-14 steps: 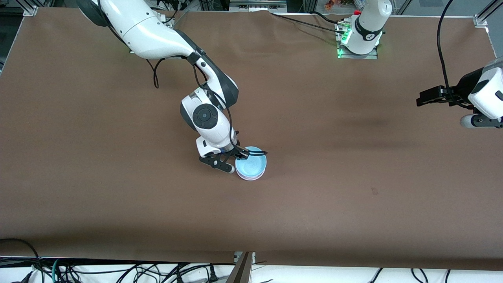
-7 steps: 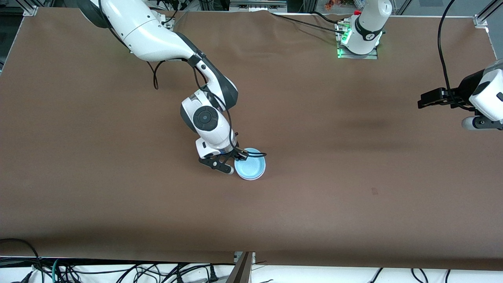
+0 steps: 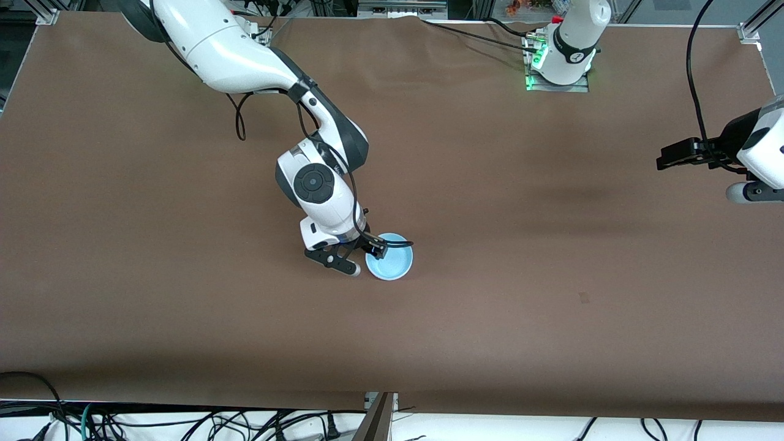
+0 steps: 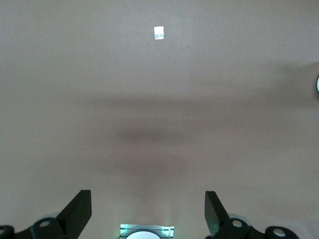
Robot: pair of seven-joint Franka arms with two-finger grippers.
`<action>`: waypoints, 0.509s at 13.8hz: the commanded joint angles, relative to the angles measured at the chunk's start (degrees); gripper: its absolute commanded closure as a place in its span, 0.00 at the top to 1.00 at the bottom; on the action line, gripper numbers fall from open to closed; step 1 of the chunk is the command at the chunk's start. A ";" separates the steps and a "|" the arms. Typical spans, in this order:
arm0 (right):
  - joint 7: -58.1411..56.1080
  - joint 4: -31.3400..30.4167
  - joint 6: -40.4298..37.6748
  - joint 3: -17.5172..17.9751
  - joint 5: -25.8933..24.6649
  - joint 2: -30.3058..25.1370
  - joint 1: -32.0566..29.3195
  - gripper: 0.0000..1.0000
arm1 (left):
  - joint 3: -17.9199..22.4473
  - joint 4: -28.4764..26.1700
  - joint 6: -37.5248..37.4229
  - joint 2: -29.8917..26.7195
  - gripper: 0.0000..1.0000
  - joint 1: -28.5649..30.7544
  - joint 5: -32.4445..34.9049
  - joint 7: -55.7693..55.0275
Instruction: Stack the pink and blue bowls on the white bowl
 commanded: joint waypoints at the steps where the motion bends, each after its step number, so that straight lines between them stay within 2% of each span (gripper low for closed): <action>1: -2.36 -1.72 -4.25 -1.12 -0.91 -7.07 -3.34 0.99 | -0.35 1.63 -0.32 0.77 1.00 0.12 0.75 1.12; 7: -30.02 -3.22 -39.01 -1.48 1.10 -25.35 -12.39 1.00 | -0.44 1.63 -0.32 0.77 1.00 0.12 0.67 0.94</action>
